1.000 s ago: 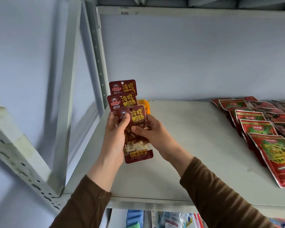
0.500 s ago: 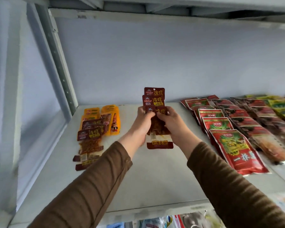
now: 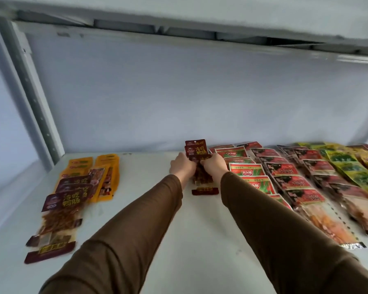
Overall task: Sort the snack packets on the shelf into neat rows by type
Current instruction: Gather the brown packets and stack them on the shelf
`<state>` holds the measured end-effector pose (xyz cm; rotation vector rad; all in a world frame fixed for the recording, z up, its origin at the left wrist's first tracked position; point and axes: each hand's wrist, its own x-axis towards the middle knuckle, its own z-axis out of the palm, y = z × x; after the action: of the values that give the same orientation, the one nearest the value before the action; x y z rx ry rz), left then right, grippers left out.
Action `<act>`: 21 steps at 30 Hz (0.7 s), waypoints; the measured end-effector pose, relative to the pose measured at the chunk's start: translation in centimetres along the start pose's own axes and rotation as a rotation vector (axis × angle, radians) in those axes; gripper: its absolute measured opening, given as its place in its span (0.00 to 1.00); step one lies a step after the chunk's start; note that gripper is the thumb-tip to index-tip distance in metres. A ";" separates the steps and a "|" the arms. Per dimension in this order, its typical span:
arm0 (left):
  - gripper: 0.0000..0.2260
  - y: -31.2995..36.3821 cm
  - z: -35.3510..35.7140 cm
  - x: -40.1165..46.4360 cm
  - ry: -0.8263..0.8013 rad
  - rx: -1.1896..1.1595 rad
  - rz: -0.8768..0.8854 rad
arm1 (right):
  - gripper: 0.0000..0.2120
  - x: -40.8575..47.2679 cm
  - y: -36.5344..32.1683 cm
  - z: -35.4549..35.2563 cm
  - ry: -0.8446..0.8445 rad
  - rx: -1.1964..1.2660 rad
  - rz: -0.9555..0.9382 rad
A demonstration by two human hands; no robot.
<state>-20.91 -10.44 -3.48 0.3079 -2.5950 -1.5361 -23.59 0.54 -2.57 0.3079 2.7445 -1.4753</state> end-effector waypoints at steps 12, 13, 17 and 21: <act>0.21 -0.7 0.2 3.0 0.032 0.485 -0.053 | 0.23 0.5 0.7 1.6 0.121 -0.275 -0.213; 0.22 -0.7 -0.2 2.8 0.044 0.461 -0.038 | 0.24 0.2 0.3 1.4 0.143 -0.311 -0.252; 0.24 -0.9 -3.7 0.5 0.118 0.326 0.064 | 0.22 -2.2 -2.2 2.0 0.225 -0.273 -0.485; 0.20 -2.7 -9.9 -3.3 0.258 0.302 0.186 | 0.16 -7.2 -5.5 5.2 0.188 -0.081 -0.642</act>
<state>-15.44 -19.42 -1.08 0.2615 -2.5577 -0.9749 -17.95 -7.94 -0.20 -0.5147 3.2256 -1.4792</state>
